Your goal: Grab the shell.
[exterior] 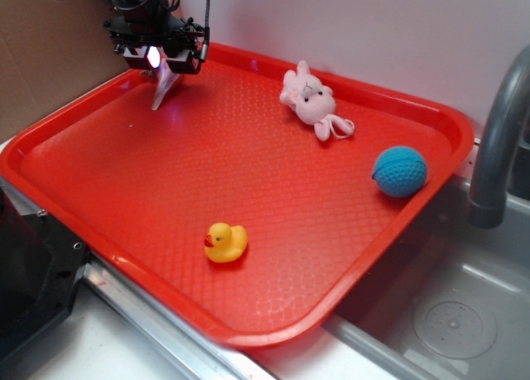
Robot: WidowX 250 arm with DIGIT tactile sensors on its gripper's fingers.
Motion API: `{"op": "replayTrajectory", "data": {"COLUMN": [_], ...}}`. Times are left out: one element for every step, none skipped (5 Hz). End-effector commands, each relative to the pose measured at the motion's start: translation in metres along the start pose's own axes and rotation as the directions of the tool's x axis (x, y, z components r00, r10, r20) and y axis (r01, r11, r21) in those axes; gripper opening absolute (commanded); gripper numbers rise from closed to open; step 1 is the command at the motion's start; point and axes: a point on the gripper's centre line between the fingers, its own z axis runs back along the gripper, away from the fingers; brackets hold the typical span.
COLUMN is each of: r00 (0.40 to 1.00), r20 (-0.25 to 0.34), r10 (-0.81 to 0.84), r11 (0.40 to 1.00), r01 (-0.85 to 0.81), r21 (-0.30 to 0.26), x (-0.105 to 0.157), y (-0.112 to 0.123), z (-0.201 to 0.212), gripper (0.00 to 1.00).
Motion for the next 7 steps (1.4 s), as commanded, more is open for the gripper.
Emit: {"op": "replayTrajectory", "data": {"r00": [0.999, 0.999, 0.998, 0.998, 0.998, 0.998, 0.992], "r20": [-0.026, -0.032, -0.035, -0.040, -0.036, -0.031, -0.024], "r10": [-0.019, -0.027, -0.053, -0.054, -0.056, -0.063, -0.122], "r11": [1.000, 1.000, 0.999, 0.998, 0.998, 0.998, 0.988], "r01": [0.020, 0.027, 0.053, 0.055, 0.056, 0.063, 0.120], "r21": [0.006, 0.004, 0.001, 0.005, 0.002, -0.017, -0.096], "x": [0.010, 0.008, 0.008, 0.006, 0.006, 0.005, -0.002], "y": [0.003, 0.002, 0.001, 0.000, 0.001, -0.001, -0.015], "z": [-0.010, -0.009, -0.014, -0.020, -0.020, -0.014, 0.028], "gripper": [1.00, 1.00, 1.00, 0.00, 0.00, 0.00, 0.00]}}
